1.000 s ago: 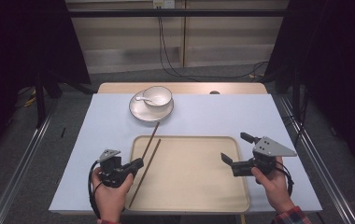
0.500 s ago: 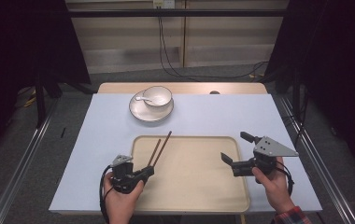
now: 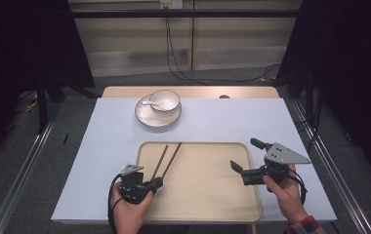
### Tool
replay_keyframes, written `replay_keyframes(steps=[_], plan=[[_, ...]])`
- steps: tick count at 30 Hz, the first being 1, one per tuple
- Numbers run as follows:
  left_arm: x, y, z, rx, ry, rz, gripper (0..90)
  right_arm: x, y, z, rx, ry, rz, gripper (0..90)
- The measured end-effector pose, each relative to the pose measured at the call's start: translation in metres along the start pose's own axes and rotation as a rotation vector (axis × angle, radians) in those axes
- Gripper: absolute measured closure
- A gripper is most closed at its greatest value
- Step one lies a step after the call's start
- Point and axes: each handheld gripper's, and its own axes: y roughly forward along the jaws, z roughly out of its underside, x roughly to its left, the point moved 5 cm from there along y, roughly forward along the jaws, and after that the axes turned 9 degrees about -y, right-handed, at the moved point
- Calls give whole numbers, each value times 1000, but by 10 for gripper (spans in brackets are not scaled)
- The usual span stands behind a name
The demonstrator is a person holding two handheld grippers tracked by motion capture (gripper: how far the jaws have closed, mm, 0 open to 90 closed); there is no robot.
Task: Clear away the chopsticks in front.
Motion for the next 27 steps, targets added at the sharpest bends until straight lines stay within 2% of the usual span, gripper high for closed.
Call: replay_keyframes(steps=[8,12,14,19,25,26,27], plan=[[2,5,-2,8,14,-27,846,-1,-1,0,-4,2,-9,6],[3,7,-3,5,34,-40,813,-1,-1,0,-3,5,-4,6],[3,8,-4,-1,28,-36,793,-1,-1,0,-4,6,-4,6],[3,5,-11,-46,35,-11,680,-2,-2,1,-1,7,1,6],[2,-1,-27,-112,54,6,493,-1,-1,1,0,4,-3,6],[1,-2,-30,-120,63,8,438,-1,-2,1,3,1,-4,6],[1,-3,-32,-123,64,18,438,-1,-2,1,3,1,-4,6]])
